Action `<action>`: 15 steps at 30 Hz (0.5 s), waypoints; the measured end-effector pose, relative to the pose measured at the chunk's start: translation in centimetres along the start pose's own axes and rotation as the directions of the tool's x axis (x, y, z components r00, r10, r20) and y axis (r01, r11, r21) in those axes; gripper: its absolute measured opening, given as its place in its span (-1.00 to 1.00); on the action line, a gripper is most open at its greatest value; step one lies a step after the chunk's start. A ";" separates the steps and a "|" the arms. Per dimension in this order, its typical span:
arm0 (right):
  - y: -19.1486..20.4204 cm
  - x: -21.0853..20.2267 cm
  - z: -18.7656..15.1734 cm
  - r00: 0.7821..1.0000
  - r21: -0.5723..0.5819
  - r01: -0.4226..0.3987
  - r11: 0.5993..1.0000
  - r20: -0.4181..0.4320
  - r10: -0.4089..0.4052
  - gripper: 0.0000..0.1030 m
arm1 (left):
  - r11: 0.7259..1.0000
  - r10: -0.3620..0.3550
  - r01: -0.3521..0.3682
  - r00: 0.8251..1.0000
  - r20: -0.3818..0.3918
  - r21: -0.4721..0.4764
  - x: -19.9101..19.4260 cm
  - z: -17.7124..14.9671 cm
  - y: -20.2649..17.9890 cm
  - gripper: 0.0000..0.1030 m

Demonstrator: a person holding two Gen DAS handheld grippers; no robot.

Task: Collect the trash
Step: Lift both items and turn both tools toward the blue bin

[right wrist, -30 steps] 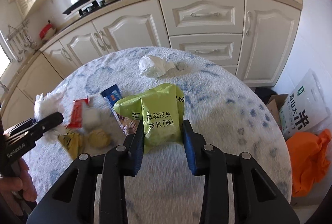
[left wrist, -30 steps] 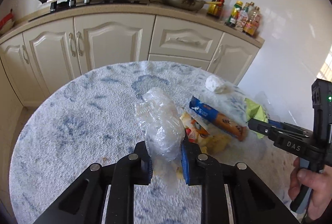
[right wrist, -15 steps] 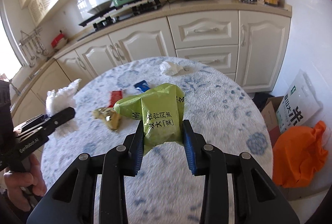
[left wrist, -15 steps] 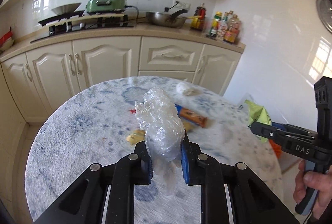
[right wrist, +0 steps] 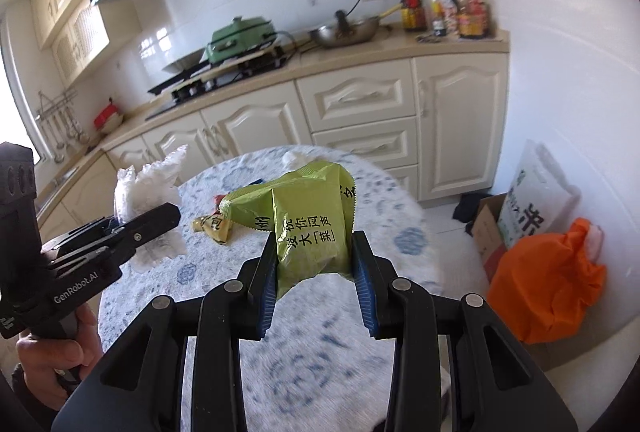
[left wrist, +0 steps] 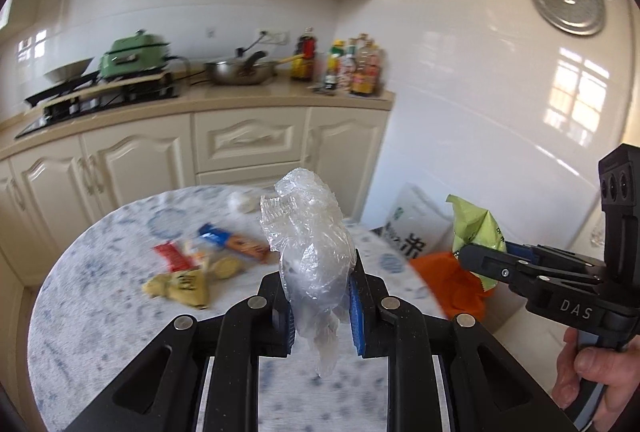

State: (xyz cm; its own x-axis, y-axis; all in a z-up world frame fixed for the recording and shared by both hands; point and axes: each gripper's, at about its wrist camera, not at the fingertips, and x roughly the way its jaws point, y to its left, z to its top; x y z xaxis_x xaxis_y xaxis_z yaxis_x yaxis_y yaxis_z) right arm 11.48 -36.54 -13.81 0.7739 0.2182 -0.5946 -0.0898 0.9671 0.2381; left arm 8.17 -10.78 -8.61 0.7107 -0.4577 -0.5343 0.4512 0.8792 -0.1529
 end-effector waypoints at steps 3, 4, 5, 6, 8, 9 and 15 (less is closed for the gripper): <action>-1.8 -2.5 -0.1 0.999 0.024 0.034 0.999 0.036 -0.035 -0.33 | 0.999 -0.038 0.038 0.999 0.008 0.033 -0.1 0.4 -2.4 -0.66; -2.3 -3.1 -0.2 0.998 0.031 0.041 0.999 0.043 -0.042 -0.33 | 0.998 -0.054 0.053 0.999 0.010 0.043 -0.1 0.5 -3.2 -0.66; -3.0 -3.9 -0.3 0.997 0.043 0.054 0.998 0.053 -0.056 -0.33 | 0.996 -0.070 0.070 0.997 0.011 0.051 -0.1 0.7 -3.9 -0.66; -3.5 -4.6 -0.5 0.996 0.051 0.067 0.996 0.059 -0.070 -0.33 | 0.994 -0.090 0.089 0.996 0.010 0.062 -0.1 0.8 -4.8 -0.66; -5.1 -6.1 -1.0 0.992 0.074 0.102 0.992 0.071 -0.108 -0.33 | 0.990 -0.113 0.112 0.994 0.008 0.082 0.3 1.2 -6.5 -0.66; -5.8 -6.6 -1.3 0.990 0.084 0.114 0.990 0.073 -0.120 -0.33 | 0.987 -0.131 0.130 0.991 0.005 0.094 0.4 1.2 -7.4 -0.66; -11.3 -11.0 -3.7 0.967 0.175 0.226 0.958 0.079 -0.243 -0.33 | 0.954 -0.242 0.247 0.969 -0.051 0.167 3.0 1.8 -13.9 -0.66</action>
State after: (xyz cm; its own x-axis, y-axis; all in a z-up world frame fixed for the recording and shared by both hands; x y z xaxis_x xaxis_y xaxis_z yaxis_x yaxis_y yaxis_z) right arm 1.66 -49.38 -12.83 0.8193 -0.0339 -0.5723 0.1987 0.9532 0.2279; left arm 4.98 -24.58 -6.56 0.5517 -0.6495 -0.5233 0.6967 0.7038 -0.1391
